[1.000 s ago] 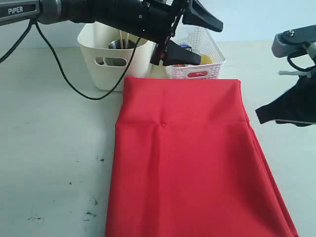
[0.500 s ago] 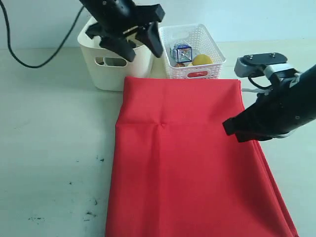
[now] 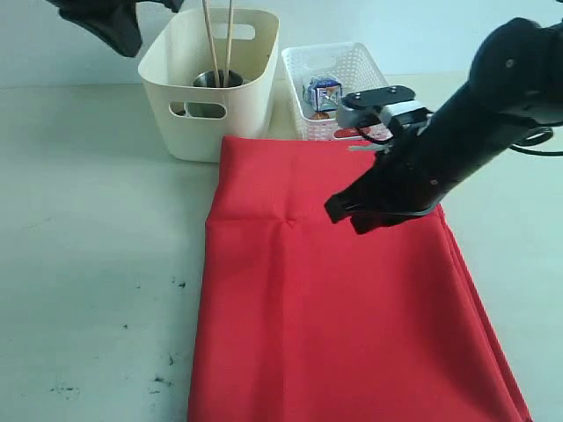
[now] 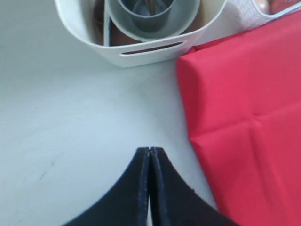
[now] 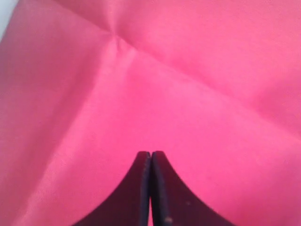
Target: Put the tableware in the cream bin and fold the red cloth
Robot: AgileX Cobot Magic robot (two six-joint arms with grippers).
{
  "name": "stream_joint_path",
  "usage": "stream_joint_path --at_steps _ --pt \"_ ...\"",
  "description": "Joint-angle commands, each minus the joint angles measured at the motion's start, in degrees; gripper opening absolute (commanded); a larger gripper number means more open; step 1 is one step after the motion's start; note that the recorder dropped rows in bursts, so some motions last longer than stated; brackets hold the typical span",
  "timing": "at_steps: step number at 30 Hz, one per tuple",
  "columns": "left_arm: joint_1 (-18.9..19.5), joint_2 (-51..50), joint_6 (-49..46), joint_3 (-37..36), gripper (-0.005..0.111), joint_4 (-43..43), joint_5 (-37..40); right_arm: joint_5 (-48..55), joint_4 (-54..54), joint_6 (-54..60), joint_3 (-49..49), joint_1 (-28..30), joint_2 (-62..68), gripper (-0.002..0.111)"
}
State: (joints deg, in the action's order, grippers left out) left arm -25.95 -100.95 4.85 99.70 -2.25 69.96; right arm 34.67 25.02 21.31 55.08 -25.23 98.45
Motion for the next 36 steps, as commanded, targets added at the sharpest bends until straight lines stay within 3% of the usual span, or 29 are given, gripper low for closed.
stream_joint_path --at_steps 1,7,16,25,36 --pt "0.2 9.0 2.0 -6.9 0.000 -4.3 0.0 0.2 -2.2 -0.5 3.6 -3.7 3.2 0.000" --pt "0.2 25.3 3.8 -19.7 0.000 -6.5 -5.1 0.9 -4.7 -3.6 7.7 -7.7 8.3 0.000" --pt "0.2 46.5 12.6 -36.6 0.000 -14.5 -10.2 -0.6 -9.2 -9.3 8.7 -8.8 12.7 0.000" --pt "0.2 63.2 13.9 -47.6 0.000 -15.1 -13.2 -2.6 -14.9 -14.6 8.7 -8.8 12.9 0.000" --pt "0.2 77.6 14.9 -54.5 0.000 -15.2 -15.0 -3.1 -16.6 -17.1 8.7 -8.8 14.4 0.000"
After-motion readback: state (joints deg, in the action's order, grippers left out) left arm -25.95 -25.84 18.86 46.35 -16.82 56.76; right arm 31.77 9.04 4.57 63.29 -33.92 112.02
